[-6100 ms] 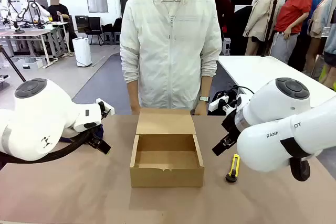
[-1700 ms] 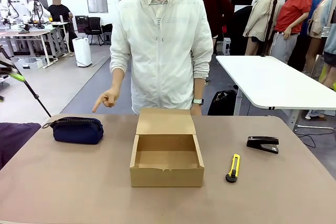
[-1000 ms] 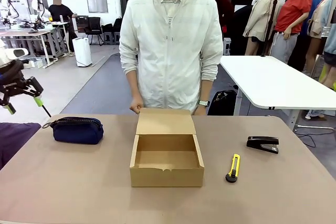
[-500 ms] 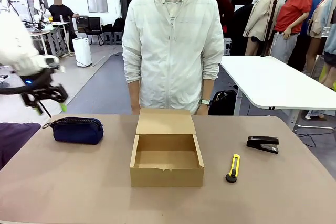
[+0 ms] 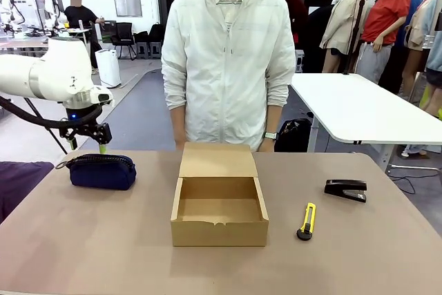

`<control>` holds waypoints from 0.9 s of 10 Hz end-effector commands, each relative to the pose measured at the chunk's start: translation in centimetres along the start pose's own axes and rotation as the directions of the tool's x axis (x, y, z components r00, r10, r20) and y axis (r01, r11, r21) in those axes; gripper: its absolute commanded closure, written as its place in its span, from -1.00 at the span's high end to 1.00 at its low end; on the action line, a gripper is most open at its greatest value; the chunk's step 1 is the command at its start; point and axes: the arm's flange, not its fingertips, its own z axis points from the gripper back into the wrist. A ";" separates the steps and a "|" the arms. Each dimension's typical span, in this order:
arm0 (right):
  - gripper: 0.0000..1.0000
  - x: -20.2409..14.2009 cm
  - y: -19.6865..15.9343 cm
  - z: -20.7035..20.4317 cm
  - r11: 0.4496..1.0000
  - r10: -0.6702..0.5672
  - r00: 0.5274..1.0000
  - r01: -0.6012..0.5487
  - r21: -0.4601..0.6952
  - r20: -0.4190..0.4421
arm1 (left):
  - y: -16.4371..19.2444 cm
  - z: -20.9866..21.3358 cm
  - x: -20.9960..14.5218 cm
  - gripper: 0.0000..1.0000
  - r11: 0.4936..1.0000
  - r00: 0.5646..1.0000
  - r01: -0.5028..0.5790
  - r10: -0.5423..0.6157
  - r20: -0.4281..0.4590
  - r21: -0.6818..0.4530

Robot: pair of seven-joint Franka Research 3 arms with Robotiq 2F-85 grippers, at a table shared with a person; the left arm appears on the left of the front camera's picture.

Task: Pack the items into the box.
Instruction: Pick up the item specified by the human and place it in the Mailer Box.

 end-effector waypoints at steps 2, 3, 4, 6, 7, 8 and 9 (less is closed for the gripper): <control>1.00 0.3 0.0 0.1 1.000 0.019 1.000 -0.019 0.020 0.003 | -0.7 -0.3 -0.7 1.00 0.999 1.000 0.005 -0.006 -0.026 -0.036; 1.00 0.3 0.0 0.1 1.000 0.019 1.000 -0.019 0.020 0.003 | -0.7 -0.3 -0.7 1.00 0.999 1.000 0.005 -0.006 -0.026 -0.036; 1.00 0.3 0.0 0.1 1.000 0.019 1.000 -0.019 0.020 0.003 | -0.7 -0.3 -0.7 1.00 0.999 1.000 0.005 -0.006 -0.026 -0.036; 1.00 0.3 0.0 0.1 1.000 0.019 1.000 -0.019 0.020 0.003 | -0.5 0.2 -0.2 1.00 0.832 0.846 0.525 -0.533 0.002 -0.181; 1.00 0.3 0.0 0.1 1.000 0.019 1.000 -0.019 0.020 0.003 | 0.2 0.5 -0.4 1.00 0.701 0.734 0.671 -0.673 0.089 -0.241; 1.00 0.3 0.0 0.1 1.000 0.019 1.000 -0.019 0.020 0.003 | 0.6 0.6 -1.1 1.00 0.496 0.547 0.824 -0.822 0.156 -0.274; 1.00 0.3 0.0 0.1 1.000 0.019 1.000 -0.019 0.020 0.003 | 1.4 0.8 -1.8 1.00 0.195 0.266 0.935 -0.937 0.225 -0.296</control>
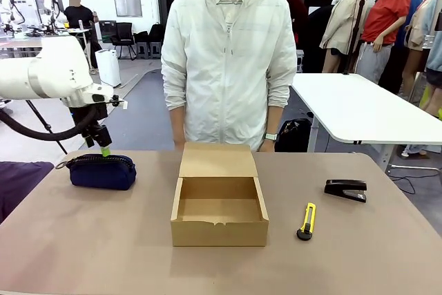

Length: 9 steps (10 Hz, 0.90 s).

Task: Pack the items into the box.
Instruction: Pick up the item specified by the human and place it in the Mailer Box.

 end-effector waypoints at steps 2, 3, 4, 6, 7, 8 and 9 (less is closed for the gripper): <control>1.00 0.2 0.0 0.1 1.000 0.020 1.000 -0.020 0.021 0.004 | 1.2 0.7 -3.7 1.00 0.552 0.564 0.813 -0.826 0.013 -0.186; 1.00 0.2 0.0 0.1 1.000 0.020 1.000 -0.020 0.021 0.004 | 0.6 0.3 -4.2 1.00 0.345 0.351 0.910 -0.936 -0.017 -0.232; 1.00 0.2 0.0 0.1 1.000 0.020 1.000 -0.020 0.021 0.004 | 0.4 0.3 -4.5 1.00 0.196 0.208 0.954 -0.978 0.030 -0.226; 1.00 0.2 0.0 0.1 1.000 0.020 1.000 -0.020 0.021 0.004 | 1.4 1.4 -4.1 1.00 0.177 0.190 0.980 -0.964 0.188 -0.088; 1.00 0.2 0.0 0.1 1.000 0.020 1.000 -0.020 0.021 0.004 | 1.8 1.6 -3.4 1.00 0.419 0.415 0.908 -0.893 0.175 -0.014; 1.00 0.2 0.0 0.1 1.000 0.020 1.000 -0.020 0.021 0.004 | 0.3 0.5 -3.5 1.00 0.554 0.567 0.818 -0.822 0.050 -0.152; 1.00 0.2 0.0 0.1 1.000 0.020 1.000 -0.020 0.021 0.004 | 0.3 0.5 -3.5 1.00 0.554 0.567 0.818 -0.822 0.050 -0.152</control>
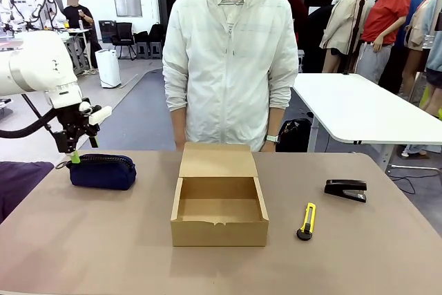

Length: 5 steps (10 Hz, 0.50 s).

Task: Pack the items into the box.
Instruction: Pick up the item specified by the human and place it in the Mailer Box.

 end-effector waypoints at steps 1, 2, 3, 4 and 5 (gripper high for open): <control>1.00 0.2 0.0 0.1 1.000 0.020 1.000 -0.020 0.021 0.004 | 0.1 0.4 -0.1 1.00 0.999 0.999 0.036 -0.036 0.000 0.014; 1.00 0.2 0.0 0.1 1.000 0.020 1.000 -0.020 0.021 0.004 | 0.5 -0.7 0.2 1.00 0.997 0.996 0.078 -0.078 -0.053 0.002; 1.00 0.2 0.0 0.1 1.000 0.020 1.000 -0.020 0.021 0.004 | 1.6 -1.1 -0.5 1.00 0.996 0.996 0.076 -0.073 -0.048 0.051; 1.00 0.2 0.0 0.1 1.000 0.020 1.000 -0.020 0.021 0.004 | 3.0 -1.7 -1.5 1.00 0.992 0.996 0.087 -0.084 -0.033 0.091; 1.00 0.2 0.0 0.1 1.000 0.020 1.000 -0.020 0.021 0.004 | 4.4 -2.8 -2.5 1.00 0.990 0.999 0.038 -0.033 -0.039 0.134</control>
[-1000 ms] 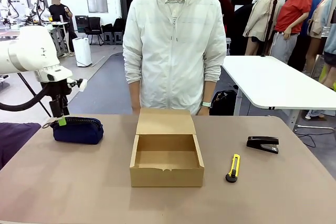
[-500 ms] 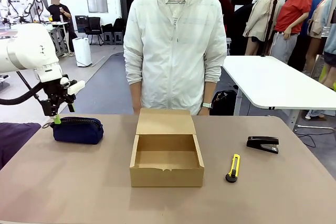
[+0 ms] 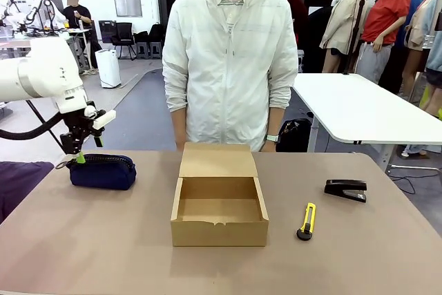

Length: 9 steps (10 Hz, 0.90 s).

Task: Pack the items into the box.
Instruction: Pick up the item specified by the human and place it in the Mailer Box.

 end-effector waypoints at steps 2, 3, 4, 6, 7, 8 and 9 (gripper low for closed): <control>1.00 0.2 0.0 0.1 1.000 0.020 1.000 -0.020 0.021 0.004 | 1.9 -3.0 -2.3 1.00 0.999 0.999 -0.030 0.030 0.027 0.011; 1.00 0.2 0.0 0.1 1.000 0.020 1.000 -0.020 0.021 0.004 | 1.9 -3.8 -2.2 1.00 0.999 0.999 -0.052 0.052 0.015 0.010; 1.00 0.2 0.0 0.1 1.000 0.020 1.000 -0.020 0.021 0.004 | 1.9 -4.8 -2.2 1.00 0.998 0.998 -0.059 0.059 0.013 0.001; 1.00 0.2 0.0 0.1 1.000 0.020 1.000 -0.020 0.021 0.004 | 2.0 -6.6 -2.6 1.00 0.997 0.995 -0.056 0.061 0.083 -0.051; 1.00 0.2 0.0 0.1 1.000 0.020 1.000 -0.020 0.021 0.004 | 2.3 -6.8 -2.4 1.00 0.997 0.994 -0.041 0.048 0.103 -0.066; 1.00 0.2 0.0 0.1 1.000 0.020 1.000 -0.020 0.021 0.004 | 2.4 -7.0 -2.3 1.00 0.998 0.993 -0.022 0.028 0.119 -0.054; 1.00 0.2 0.0 0.1 1.000 0.020 1.000 -0.020 0.021 0.004 | 2.7 -6.9 -2.4 -0.18 0.997 0.991 -0.020 0.029 0.128 -0.070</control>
